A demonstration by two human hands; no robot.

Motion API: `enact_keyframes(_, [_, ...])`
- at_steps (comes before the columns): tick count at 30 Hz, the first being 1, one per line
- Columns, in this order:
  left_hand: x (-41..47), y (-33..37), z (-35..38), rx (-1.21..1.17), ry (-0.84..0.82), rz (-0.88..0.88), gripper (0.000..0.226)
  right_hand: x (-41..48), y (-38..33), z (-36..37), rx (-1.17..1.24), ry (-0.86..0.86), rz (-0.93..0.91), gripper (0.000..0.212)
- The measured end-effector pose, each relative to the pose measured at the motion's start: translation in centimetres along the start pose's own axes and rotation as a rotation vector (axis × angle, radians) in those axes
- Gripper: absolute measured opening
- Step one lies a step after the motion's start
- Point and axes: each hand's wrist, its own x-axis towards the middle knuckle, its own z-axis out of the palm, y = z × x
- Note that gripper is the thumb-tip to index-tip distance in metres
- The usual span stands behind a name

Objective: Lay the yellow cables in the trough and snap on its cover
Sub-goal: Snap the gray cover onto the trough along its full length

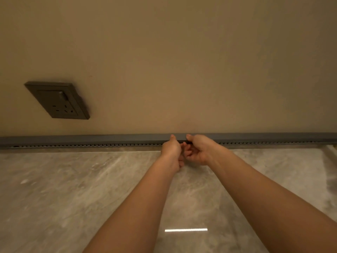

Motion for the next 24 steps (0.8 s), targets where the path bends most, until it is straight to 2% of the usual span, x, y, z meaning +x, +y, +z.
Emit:
enact_keyframes(7, [-0.3,0.6,1.0,0.015,0.052,0.011,0.058,0.6,1.1,-0.4,0.044,-0.024,-0.104,0.032])
enact_keyframes(12, [-0.7,0.7,1.8,-0.029,0.105,0.018,0.044,0.5,2.2,-2.6,-0.009,0.013,-0.252,0.036])
enact_keyframes(14, [-0.6,0.9,1.8,-0.041,0.156,0.000,0.034,0.2,1.8,-4.1,-0.015,0.023,-0.254,0.039])
enact_keyframes(18, [-0.5,0.8,1.5,-0.007,0.180,-0.024,0.028,-0.6,0.0,-7.5,0.029,0.024,-0.199,0.036])
enact_keyframes(24, [0.2,0.2,1.0,-0.011,0.129,0.010,0.037,-1.2,-1.6,-9.6,0.096,0.096,-0.169,0.023])
